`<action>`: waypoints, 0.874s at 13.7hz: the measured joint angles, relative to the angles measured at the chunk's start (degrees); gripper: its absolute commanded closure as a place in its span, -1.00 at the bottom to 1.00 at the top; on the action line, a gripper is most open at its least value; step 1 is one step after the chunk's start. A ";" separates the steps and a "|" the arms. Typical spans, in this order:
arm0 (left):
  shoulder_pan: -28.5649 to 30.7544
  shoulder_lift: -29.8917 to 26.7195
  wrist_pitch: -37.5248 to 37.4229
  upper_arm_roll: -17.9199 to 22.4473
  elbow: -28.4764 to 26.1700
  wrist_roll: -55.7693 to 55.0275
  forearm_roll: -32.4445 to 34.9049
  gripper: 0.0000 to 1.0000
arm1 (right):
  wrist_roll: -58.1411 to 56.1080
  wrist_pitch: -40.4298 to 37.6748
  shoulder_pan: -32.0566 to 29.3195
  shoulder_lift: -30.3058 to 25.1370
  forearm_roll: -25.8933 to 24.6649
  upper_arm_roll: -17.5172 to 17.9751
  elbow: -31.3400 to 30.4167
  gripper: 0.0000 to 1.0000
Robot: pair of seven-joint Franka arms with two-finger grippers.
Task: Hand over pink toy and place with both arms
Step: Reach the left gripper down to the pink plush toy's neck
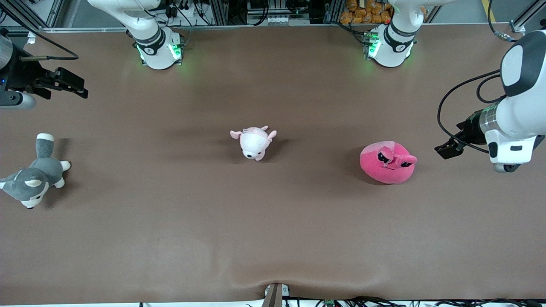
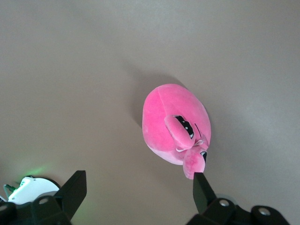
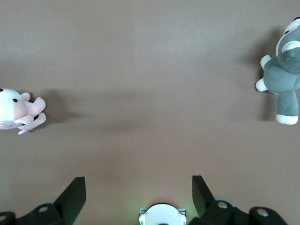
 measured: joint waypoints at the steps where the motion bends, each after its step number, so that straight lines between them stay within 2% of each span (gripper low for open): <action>1: 0.09 0.28 0.00 0.03 -0.01 -0.67 0.00 -1.00 | 0.00 -0.02 0.00 0.01 0.00 0.00 0.00 -1.00; 5: 0.70 3.16 1.07 0.12 -0.26 -10.31 -0.46 -1.00 | 0.00 -0.56 -0.03 0.21 0.00 -0.19 0.00 -1.00; 7: 1.45 5.08 3.33 0.19 -1.02 -14.04 -3.77 -1.00 | 0.00 -1.05 -0.07 0.29 0.00 -0.48 0.00 -1.00; 12: 2.48 6.36 11.32 0.24 -8.16 -15.97 -5.74 -1.00 | 0.00 -1.05 -0.05 0.33 0.00 -0.47 0.00 -1.00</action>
